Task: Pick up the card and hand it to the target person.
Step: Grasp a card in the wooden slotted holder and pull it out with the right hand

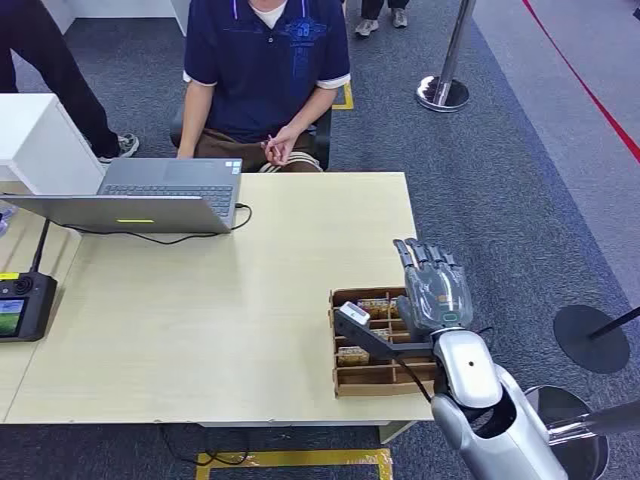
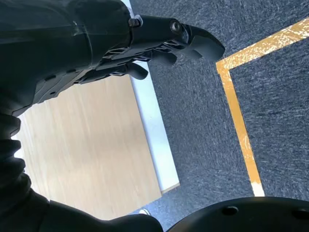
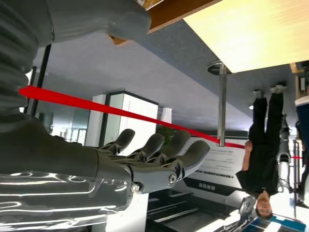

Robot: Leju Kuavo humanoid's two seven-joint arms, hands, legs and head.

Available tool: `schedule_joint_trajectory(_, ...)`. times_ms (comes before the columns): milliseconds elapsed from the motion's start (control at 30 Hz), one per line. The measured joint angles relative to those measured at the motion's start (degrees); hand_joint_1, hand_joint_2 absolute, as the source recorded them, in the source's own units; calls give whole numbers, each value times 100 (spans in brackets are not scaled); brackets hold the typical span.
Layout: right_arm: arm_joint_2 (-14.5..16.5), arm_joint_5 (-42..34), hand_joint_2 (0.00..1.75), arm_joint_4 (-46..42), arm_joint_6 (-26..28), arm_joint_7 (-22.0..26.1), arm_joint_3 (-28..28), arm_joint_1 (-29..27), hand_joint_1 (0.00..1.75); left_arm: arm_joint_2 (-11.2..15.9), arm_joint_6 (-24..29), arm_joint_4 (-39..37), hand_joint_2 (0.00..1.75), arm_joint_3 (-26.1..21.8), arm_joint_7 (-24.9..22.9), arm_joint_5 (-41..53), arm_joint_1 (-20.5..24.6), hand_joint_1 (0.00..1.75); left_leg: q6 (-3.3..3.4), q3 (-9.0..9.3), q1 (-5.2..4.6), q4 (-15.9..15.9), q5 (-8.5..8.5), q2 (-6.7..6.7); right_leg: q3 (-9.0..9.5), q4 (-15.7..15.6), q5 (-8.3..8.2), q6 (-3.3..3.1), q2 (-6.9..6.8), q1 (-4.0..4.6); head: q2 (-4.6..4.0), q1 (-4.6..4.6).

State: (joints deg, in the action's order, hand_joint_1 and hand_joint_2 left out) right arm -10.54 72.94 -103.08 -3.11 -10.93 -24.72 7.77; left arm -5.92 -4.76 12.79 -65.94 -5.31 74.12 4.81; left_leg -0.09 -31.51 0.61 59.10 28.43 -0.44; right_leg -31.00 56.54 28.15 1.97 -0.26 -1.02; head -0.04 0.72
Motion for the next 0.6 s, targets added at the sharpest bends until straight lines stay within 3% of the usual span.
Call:
schedule_joint_trajectory(100,0,26,175,-58,-9,-14,16,-24,64,0,0,0,175,0,-3,-1,0,0,0,0,0,0,0,0,0,0,0,0,0,0,0,0)
schedule_joint_trajectory(400,10,55,175,-151,-167,36,91,-40,92,0,-1,0,175,-4,-51,-47,0,0,0,-1,0,0,0,0,0,0,0,0,0,0,0,-1)
schedule_joint_trajectory(600,19,-11,175,-94,-299,123,86,32,81,0,0,0,175,-4,-66,-50,1,0,0,-2,0,0,0,-1,0,0,0,0,-1,0,0,0)
